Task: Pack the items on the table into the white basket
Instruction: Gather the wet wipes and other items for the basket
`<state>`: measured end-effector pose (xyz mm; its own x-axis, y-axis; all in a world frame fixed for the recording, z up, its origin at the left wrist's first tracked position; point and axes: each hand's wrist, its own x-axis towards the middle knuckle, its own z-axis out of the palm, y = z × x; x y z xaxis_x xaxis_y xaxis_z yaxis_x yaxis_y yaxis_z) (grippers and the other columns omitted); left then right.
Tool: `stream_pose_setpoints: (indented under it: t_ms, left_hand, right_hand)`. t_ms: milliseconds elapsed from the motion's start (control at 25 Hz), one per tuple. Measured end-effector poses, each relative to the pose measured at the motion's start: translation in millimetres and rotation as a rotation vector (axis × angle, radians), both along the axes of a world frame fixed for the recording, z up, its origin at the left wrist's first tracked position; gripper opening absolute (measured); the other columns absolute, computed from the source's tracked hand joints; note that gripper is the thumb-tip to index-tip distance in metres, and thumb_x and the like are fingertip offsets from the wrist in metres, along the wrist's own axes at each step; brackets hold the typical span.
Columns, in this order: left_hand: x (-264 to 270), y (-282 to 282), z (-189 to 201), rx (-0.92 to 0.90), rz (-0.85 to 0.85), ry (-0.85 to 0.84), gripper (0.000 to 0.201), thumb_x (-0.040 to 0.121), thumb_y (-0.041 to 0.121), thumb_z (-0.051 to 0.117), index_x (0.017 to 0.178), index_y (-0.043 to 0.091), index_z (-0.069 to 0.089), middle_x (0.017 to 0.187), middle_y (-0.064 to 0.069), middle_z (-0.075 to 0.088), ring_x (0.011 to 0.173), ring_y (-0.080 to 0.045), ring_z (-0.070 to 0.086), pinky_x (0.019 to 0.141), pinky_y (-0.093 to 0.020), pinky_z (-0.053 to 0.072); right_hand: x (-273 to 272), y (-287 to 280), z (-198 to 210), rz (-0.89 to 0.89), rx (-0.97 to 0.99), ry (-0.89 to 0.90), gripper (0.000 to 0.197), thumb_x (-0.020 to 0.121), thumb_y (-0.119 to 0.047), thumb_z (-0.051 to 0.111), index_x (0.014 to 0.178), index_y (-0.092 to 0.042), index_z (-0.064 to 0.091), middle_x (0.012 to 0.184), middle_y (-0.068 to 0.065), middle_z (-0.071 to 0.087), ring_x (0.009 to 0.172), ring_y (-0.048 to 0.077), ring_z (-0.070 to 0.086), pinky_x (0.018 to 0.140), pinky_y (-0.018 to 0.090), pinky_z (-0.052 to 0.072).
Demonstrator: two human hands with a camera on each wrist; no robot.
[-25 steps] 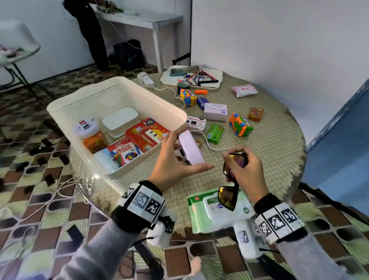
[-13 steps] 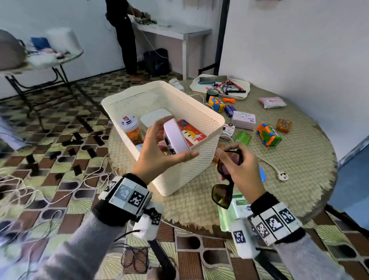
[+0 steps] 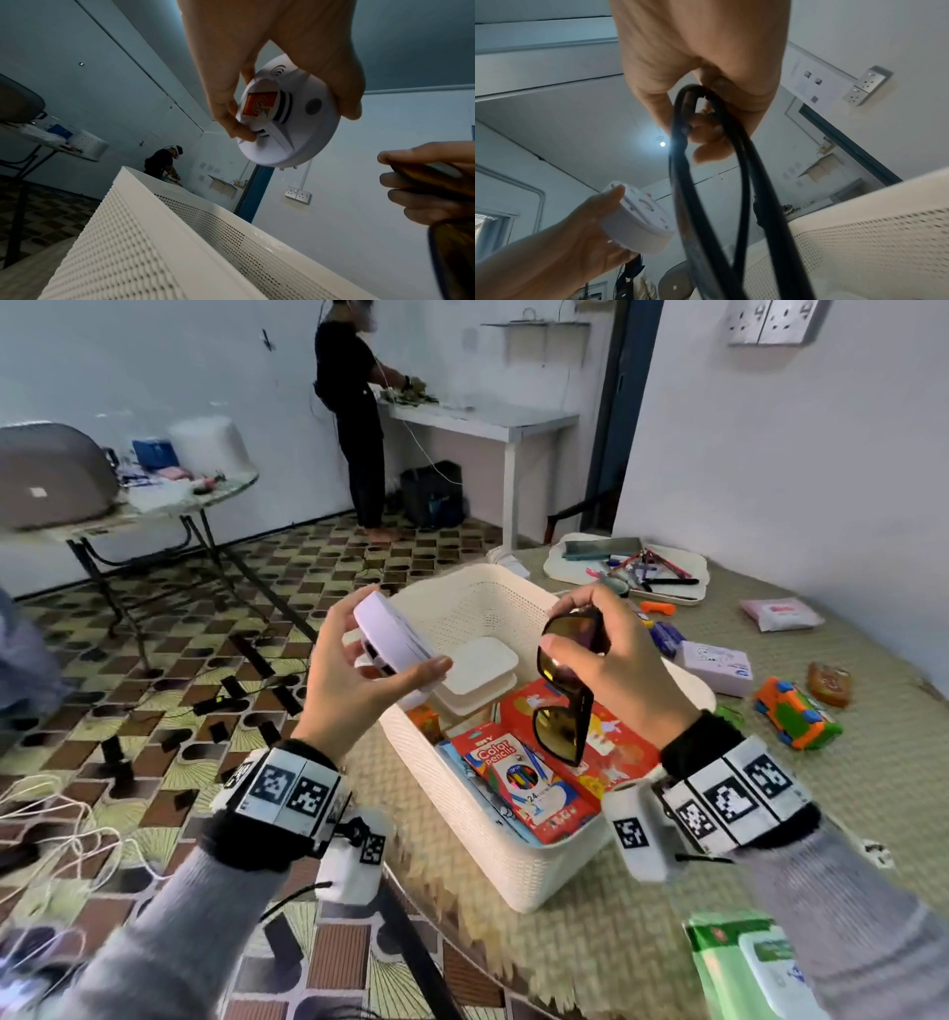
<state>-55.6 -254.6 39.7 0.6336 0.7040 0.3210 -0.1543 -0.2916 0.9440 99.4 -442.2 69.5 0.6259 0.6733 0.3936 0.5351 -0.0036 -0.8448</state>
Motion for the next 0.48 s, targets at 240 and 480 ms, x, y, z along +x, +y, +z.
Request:
stream_pose_setpoints:
  t_ms: [240,480]
  left_hand:
    - [11,56,-4,-0.015,0.017,0.015,0.093,0.048,0.033,0.087,0.129,0.027,0.043,0.124,-0.001,0.053,0.112,-0.019,0.059,0.085,-0.041,0.057]
    - [33,73,-25,-0.039,0.034,0.032,0.093,0.049,0.026,0.088,0.130,0.028,0.042,0.121,0.006,0.053,0.110,-0.013,0.059,0.079,-0.026,0.057]
  right_hand:
    - [21,57,6,0.086,-0.105,-0.186,0.017,0.090,-0.016,0.062,0.104,-0.015,0.052,0.095,-0.009,0.055,0.088,0.006,0.055,0.081,0.020,0.045]
    - [56,88,-15,0.176,-0.156,-0.211,0.019,0.088,-0.019,0.065,0.103,-0.018,0.054,0.095,-0.004,0.059,0.090,0.011,0.057,0.085,0.034,0.051]
